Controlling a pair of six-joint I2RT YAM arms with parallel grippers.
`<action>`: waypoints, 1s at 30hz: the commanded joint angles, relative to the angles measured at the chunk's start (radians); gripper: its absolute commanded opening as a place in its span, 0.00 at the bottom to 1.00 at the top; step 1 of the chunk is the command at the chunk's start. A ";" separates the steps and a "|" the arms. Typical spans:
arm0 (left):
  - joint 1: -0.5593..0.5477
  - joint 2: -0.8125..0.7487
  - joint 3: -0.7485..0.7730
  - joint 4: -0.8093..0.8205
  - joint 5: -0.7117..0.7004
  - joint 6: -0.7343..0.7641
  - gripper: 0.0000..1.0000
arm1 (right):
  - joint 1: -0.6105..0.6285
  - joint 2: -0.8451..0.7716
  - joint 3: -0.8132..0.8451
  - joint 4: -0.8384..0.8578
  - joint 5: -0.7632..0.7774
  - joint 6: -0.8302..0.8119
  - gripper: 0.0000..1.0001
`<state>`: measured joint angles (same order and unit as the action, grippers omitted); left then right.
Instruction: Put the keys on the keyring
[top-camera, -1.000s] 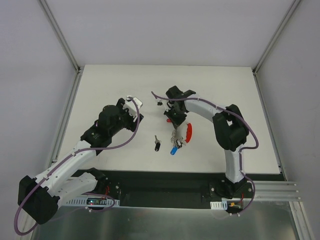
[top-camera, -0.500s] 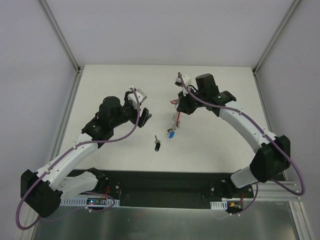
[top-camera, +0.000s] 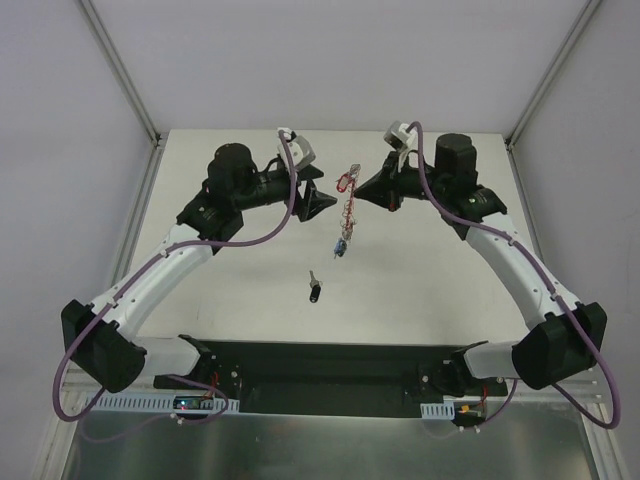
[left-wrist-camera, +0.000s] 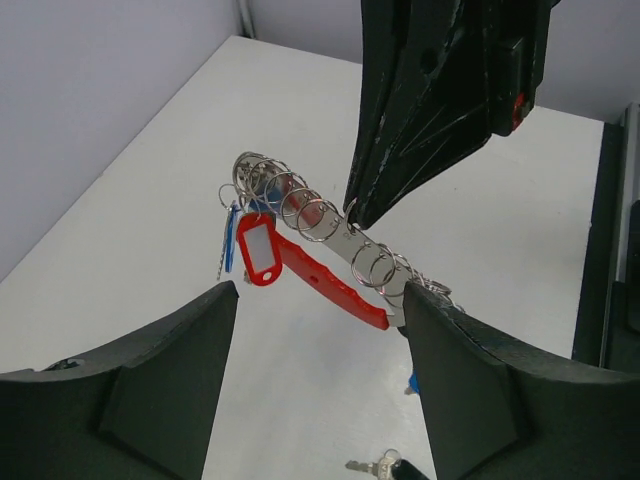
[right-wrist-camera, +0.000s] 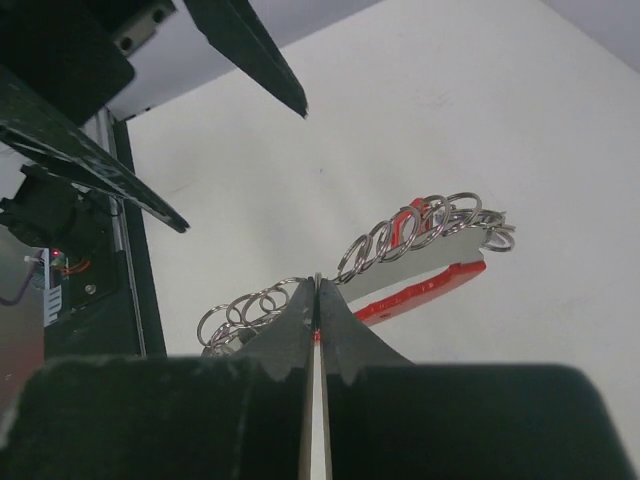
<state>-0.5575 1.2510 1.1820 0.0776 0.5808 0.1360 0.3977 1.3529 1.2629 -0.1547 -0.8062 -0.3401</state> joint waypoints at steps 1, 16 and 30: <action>-0.004 0.047 0.091 0.036 0.169 -0.010 0.67 | -0.042 -0.066 0.027 0.150 -0.212 0.044 0.01; -0.015 0.154 0.191 0.047 0.484 -0.075 0.47 | -0.063 -0.043 0.064 0.245 -0.419 0.113 0.01; -0.024 0.004 0.076 0.047 0.240 -0.050 0.38 | -0.046 -0.043 0.050 0.254 -0.403 0.130 0.01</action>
<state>-0.5766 1.3643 1.2957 0.0887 0.9249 0.0589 0.3466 1.3216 1.2747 0.0193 -1.1690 -0.2161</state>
